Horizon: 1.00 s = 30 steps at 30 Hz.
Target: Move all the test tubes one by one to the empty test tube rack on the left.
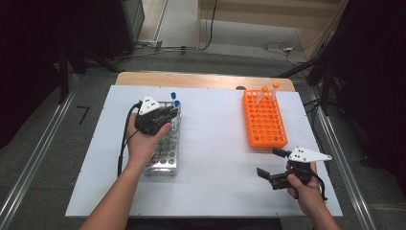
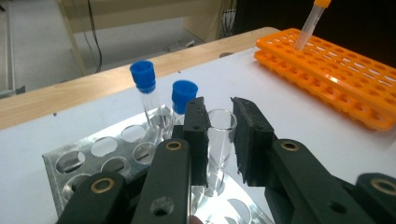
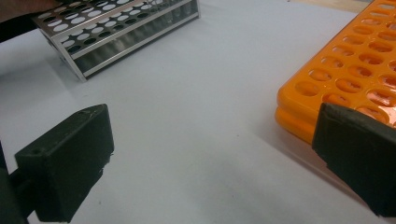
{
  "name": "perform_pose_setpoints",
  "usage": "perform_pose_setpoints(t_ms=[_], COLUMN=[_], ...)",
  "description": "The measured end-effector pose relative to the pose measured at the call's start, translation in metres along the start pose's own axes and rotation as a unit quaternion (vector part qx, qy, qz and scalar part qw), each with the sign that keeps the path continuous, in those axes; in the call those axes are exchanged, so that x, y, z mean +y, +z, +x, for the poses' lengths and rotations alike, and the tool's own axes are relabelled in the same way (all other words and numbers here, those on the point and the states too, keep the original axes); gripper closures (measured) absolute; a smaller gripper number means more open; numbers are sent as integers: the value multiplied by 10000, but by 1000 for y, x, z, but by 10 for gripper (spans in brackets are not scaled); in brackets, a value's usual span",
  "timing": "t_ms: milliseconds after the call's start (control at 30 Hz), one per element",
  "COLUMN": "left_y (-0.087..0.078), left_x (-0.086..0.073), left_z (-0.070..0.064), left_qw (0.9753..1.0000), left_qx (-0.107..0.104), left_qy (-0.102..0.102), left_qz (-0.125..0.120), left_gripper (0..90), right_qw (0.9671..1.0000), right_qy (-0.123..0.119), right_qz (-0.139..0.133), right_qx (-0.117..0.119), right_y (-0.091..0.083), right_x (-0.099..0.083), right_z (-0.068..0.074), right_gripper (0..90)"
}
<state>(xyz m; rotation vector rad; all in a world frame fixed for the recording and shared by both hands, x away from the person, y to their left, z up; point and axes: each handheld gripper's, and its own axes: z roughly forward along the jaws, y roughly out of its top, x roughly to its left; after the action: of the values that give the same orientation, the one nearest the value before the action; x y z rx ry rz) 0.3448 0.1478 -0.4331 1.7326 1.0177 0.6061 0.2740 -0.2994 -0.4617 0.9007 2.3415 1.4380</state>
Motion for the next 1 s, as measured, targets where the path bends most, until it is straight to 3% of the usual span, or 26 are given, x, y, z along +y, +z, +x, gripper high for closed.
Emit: perform_pose_setpoints(t_ms=[167, 267, 600, 1000], left_y=[1, -1, -19, -48], left_x=[-1, -1, -4, -19], left_z=[1, 3, -1, -20], left_qw=[9998, 9996, 9983, 9949], left_qx=[-110, -193, -387, -786], left_qy=[-60, -171, -387, -517], left_qz=[141, 84, -217, -357], left_gripper=[756, 726, 342, 10], right_qw=[10000, 10000, 9999, 9990], right_qy=[6, 2, 26, 151], right_qz=[25, 23, -47, -169], right_qx=[-14, -13, -128, -388], right_y=[1, 1, 2, 4], right_x=[0, -1, 0, 14], right_z=[0, 0, -2, -16], right_gripper=[0, 0, 0, 0])
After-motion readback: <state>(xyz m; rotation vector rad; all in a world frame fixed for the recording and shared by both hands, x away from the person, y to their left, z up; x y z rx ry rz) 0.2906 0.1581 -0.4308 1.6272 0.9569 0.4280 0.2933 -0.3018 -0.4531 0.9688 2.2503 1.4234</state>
